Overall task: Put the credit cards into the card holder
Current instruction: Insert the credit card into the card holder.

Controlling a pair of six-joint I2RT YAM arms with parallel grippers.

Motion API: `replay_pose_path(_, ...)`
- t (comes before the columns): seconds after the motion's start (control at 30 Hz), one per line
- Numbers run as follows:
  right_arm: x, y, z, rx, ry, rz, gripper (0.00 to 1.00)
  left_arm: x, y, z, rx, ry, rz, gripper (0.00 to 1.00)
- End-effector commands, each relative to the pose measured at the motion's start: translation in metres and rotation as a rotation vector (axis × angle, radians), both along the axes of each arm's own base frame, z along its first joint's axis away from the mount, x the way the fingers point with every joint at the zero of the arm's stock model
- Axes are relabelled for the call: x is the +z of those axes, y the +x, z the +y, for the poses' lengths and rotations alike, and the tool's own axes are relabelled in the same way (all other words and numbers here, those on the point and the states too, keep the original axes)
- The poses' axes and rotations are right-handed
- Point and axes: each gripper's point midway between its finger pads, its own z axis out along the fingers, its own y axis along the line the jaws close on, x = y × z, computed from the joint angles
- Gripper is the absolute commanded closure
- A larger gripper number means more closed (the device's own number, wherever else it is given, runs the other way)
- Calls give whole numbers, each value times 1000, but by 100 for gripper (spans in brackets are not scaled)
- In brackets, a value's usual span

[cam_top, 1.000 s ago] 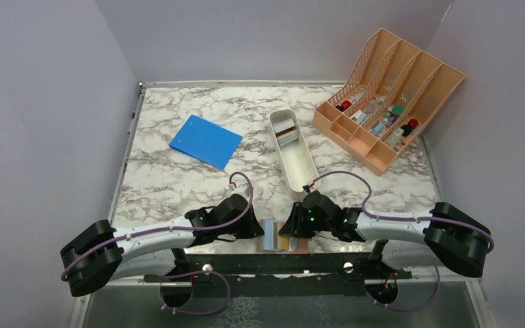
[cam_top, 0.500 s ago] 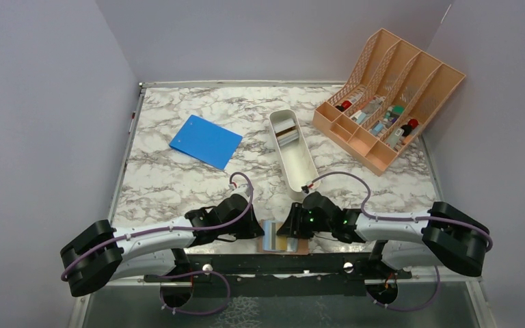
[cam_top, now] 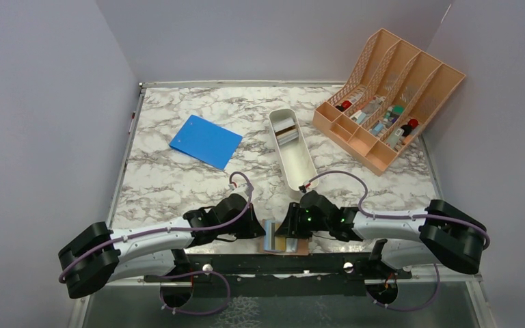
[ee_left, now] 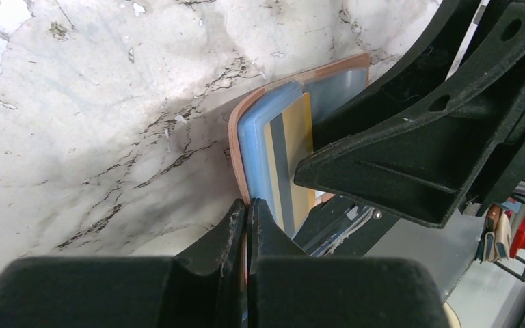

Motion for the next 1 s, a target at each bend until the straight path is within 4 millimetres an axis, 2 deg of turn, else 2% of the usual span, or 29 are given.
replay_pose_path(0.0,-2,-2,-9,-2,-41,-8,56,14,-4,-8,-21,-57,-3,96)
replay_pose_path(0.33,2,-4,-8,-3,-34,0,49,14,-4,-6,-16,-47,1,97)
replay_pose_path(0.53,15,-4,6,24,68,-24,61,17,-4,-7,-10,-59,4,97)
replay_pose_path(0.67,21,-3,12,35,98,-37,62,18,-3,-7,-7,-62,0,97)
replay_pose_path(0.87,16,-5,11,27,101,-23,64,20,-3,-8,-11,-67,0,96)
replay_pose_path(0.97,11,-5,6,15,86,-19,64,23,-3,-9,-12,-78,-5,86)
